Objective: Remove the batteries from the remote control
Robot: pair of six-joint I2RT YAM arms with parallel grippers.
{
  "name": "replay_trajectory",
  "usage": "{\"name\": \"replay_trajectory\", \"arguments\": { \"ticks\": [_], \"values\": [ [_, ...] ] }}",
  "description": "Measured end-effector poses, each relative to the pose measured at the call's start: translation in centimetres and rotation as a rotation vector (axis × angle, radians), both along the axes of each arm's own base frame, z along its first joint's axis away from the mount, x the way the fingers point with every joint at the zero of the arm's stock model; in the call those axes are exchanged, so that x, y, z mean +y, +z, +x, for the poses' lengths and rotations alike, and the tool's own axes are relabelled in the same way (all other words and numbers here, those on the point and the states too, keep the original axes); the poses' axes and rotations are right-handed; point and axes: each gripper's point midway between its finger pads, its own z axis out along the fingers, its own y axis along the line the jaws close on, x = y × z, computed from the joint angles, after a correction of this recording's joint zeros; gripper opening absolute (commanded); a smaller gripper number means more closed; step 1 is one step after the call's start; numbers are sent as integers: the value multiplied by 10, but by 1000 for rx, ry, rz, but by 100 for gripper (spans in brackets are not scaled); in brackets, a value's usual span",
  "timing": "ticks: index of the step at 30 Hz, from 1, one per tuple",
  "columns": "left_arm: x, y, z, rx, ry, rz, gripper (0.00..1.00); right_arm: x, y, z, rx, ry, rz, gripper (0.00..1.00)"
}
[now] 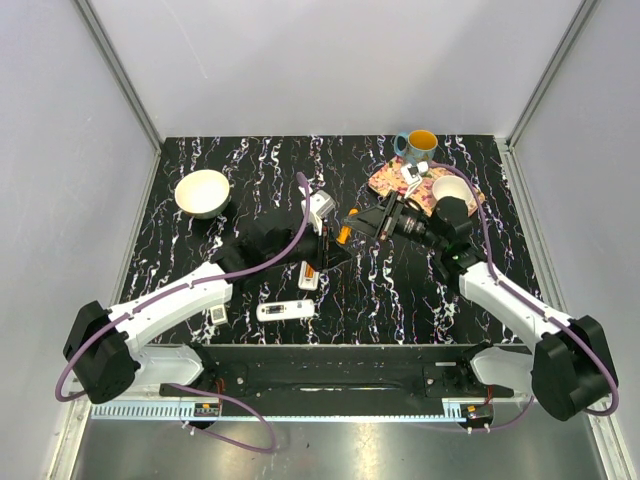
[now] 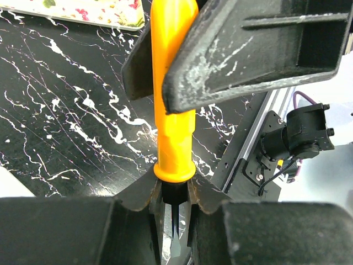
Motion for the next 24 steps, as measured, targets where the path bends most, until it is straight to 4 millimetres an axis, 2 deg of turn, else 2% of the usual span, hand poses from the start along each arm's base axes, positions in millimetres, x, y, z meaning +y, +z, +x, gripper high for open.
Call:
{"name": "replay_trajectory", "arguments": {
  "ticks": [3, 5, 10, 13, 14, 16, 17, 20, 24],
  "values": [
    [0, 0, 0, 2, 1, -1, 0, -3, -2, 4, 9, -47, -26, 39],
    [0, 0, 0, 2, 1, -1, 0, -5, -3, 7, 12, -72, -36, 33],
    [1, -1, 2, 3, 14, 4, 0, -6, -6, 12, 29, -104, -41, 30],
    [1, -2, 3, 4, 21, 8, 0, -6, -6, 14, 40, -116, -35, 12],
    [2, -3, 3, 6, 23, 9, 0, -6, -6, 14, 41, -118, -35, 0],
    [2, -2, 4, 10, 31, 7, 11, -6, -8, 16, 45, -126, -39, 0],
    [2, -3, 5, 10, 38, 9, 35, -6, -10, 17, 51, -132, -42, 0],
    [3, -4, 6, 6, 44, 15, 75, -7, -13, 20, 57, -144, -51, 0],
    [5, 1, 5, 4, 49, 4, 83, -9, -18, 25, 43, -175, -73, 0]
  ]
}}
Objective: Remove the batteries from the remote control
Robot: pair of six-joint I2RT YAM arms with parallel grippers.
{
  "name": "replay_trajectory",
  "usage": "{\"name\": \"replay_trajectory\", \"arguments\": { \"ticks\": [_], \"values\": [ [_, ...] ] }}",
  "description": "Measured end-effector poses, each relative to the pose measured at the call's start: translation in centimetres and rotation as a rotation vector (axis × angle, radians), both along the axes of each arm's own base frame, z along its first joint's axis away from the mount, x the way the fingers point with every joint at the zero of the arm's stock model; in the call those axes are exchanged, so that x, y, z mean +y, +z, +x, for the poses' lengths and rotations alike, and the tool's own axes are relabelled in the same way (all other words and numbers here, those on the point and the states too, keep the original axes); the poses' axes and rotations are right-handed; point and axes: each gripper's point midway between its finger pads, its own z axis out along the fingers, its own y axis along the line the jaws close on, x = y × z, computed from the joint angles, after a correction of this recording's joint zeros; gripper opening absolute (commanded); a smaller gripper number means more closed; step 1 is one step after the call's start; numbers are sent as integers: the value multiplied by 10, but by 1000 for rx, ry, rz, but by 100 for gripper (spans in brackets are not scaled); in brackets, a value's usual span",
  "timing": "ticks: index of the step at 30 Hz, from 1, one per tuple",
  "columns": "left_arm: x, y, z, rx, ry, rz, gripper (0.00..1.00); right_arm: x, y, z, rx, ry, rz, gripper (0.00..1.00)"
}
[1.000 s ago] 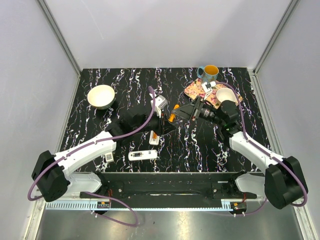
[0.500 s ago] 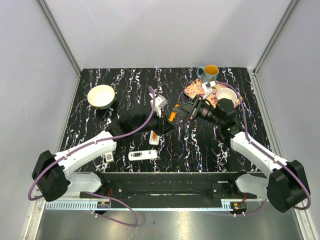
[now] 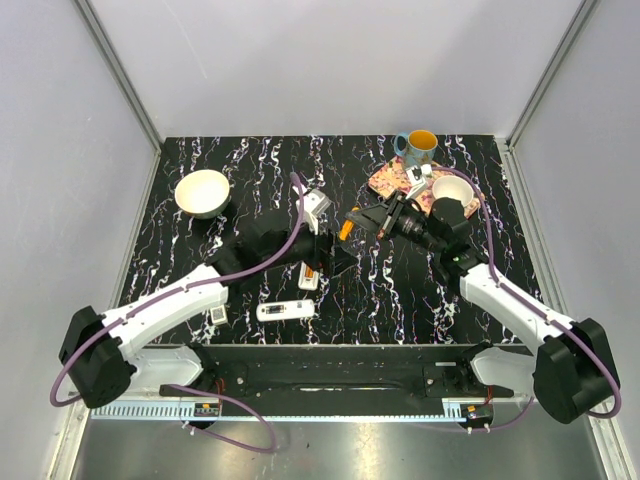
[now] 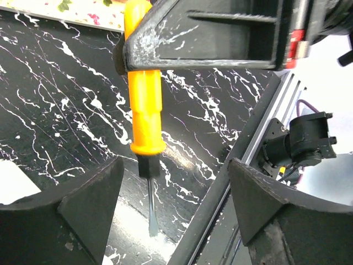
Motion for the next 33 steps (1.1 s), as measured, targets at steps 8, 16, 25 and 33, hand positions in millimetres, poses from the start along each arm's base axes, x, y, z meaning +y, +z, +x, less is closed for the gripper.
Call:
{"name": "replay_trajectory", "arguments": {
  "ticks": [8, 16, 25, 33],
  "values": [
    [36, 41, -3, -79, 58, -117, 88, -12, -22, -13, -61, -19, -66, 0],
    [93, -9, 24, 31, 255, -44, 88, -28, -8, -33, -238, -36, -102, 0],
    [96, -116, 44, 233, 391, 374, 91, -46, 6, -35, -318, -126, -140, 0],
    [87, -191, 63, 277, 433, 659, 84, -51, -7, -32, -277, -150, -184, 0]
  ]
}}
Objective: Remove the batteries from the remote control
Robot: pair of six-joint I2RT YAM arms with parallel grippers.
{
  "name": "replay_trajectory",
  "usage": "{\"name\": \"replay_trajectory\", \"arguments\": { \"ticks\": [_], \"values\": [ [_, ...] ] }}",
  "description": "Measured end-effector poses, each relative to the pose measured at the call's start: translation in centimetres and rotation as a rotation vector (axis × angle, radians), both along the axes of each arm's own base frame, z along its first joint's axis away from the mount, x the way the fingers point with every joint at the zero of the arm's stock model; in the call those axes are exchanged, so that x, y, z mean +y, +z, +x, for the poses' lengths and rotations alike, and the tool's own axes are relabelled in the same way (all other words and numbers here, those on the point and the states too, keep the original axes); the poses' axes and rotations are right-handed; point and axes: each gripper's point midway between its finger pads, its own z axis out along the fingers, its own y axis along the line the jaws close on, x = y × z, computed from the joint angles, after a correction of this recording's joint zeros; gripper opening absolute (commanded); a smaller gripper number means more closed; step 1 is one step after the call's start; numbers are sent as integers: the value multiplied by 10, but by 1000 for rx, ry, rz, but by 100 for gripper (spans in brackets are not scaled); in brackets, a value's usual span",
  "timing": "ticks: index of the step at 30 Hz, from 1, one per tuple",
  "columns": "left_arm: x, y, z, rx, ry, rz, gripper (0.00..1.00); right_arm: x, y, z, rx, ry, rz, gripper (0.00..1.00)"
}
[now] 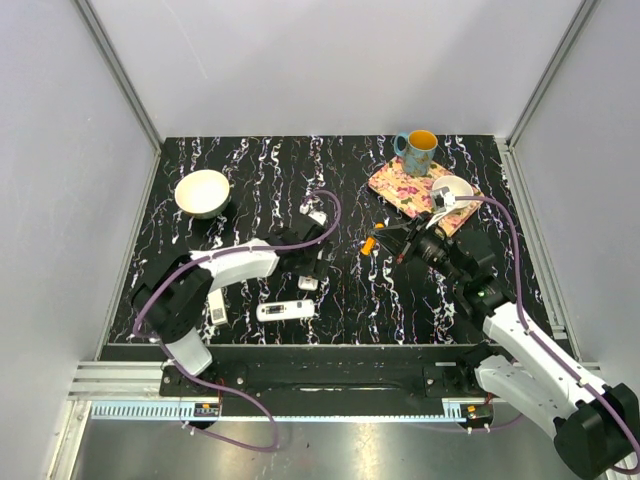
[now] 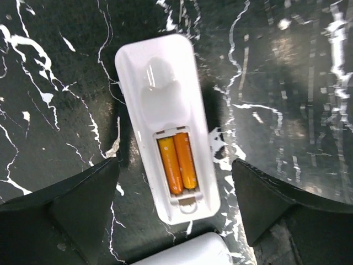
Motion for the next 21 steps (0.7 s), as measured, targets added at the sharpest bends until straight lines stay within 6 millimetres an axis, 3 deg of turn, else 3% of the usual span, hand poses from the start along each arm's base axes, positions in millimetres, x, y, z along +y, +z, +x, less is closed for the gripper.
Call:
{"name": "replay_trajectory", "arguments": {
  "ticks": [4, 6, 7, 11, 16, 21],
  "values": [
    [4, -19, 0, 27, 1, 46, 68, 0, -3, 0, 12, 0, -7, 0],
    [3, -21, 3, 15, -7, 54, 58, -1, -4, 0, 14, -5, -8, 0],
    [2, -22, 3, 11, -11, 54, 47, -1, -4, 1, 13, -7, -9, 0],
    [-4, -22, 7, -7, -46, 77, 31, -3, -5, 3, 12, -25, -14, 0],
    [-28, -21, 11, -38, -123, 82, 30, -8, -7, 1, 29, -50, -22, 0],
    [-75, -19, -5, -59, -304, 64, 31, -16, 3, -8, 6, -67, -11, 0]
  ]
}}
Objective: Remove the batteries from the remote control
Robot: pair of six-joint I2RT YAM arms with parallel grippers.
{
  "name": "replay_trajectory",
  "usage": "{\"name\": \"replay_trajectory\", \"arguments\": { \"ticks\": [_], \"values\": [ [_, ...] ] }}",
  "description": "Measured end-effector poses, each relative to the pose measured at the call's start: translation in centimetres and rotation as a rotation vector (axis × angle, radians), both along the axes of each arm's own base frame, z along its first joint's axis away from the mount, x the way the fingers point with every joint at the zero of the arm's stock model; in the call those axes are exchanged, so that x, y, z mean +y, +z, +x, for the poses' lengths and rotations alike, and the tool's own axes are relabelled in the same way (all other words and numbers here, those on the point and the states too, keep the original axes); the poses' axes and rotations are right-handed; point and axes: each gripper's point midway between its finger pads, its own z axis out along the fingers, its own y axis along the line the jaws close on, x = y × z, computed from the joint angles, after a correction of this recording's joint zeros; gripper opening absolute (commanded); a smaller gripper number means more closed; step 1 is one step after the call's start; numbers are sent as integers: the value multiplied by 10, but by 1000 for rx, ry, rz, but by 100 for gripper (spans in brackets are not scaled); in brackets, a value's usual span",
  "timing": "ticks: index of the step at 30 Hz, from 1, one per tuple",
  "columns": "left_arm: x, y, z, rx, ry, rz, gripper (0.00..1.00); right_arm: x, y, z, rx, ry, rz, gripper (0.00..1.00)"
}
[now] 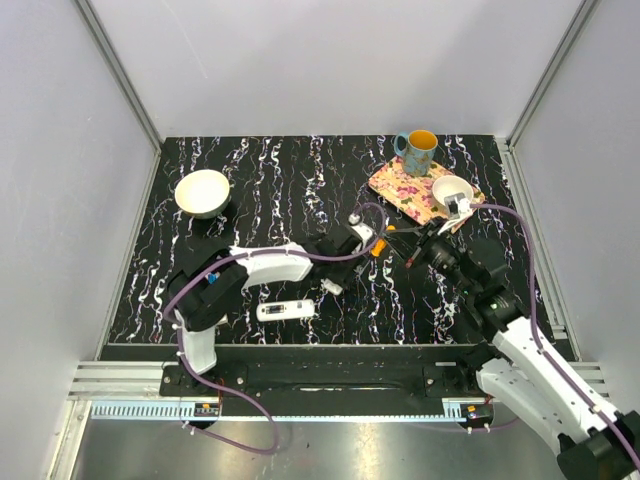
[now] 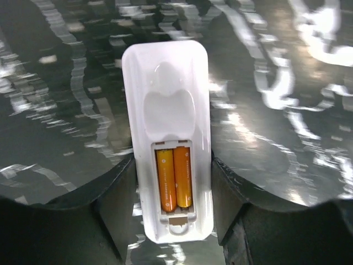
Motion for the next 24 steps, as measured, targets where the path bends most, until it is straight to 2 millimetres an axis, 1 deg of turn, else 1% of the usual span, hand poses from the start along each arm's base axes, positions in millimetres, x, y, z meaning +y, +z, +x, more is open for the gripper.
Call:
{"name": "replay_trajectory", "arguments": {
  "ticks": [2, 4, 7, 8, 9, 11, 15, 17, 20, 24],
  "values": [
    [-18, 0, -12, 12, -78, -14, 32, -6, 8, -5, -22, -19, 8, 0],
    [-31, 0, -18, 20, -134, -21, 35, -13, 15, -9, -47, -41, 13, 0],
    [-43, 0, -25, 19, -200, -13, 38, -22, 20, -13, -69, -74, 12, 0],
    [-48, 0, -29, 9, -243, -6, 46, -26, 23, -17, -80, -86, 15, 0],
    [-48, 0, -30, 8, -249, -5, 51, -26, 24, -17, -81, -86, 16, 0],
    [-50, 0, -32, 4, -269, -3, 69, -27, 24, -18, -80, -88, 16, 0],
    [-53, 1, -39, 10, -297, -10, 87, -28, 26, -21, -88, -87, 20, 0],
    [-51, 1, -44, 9, -302, -9, 89, -28, 28, -22, -95, -82, 24, 0],
    [-42, 5, -52, 11, -292, -8, 89, -26, 33, -27, -107, -60, 31, 0],
    [-30, 25, -57, -10, -261, -54, 90, -23, 39, -31, -123, -37, 38, 0]
  ]
}}
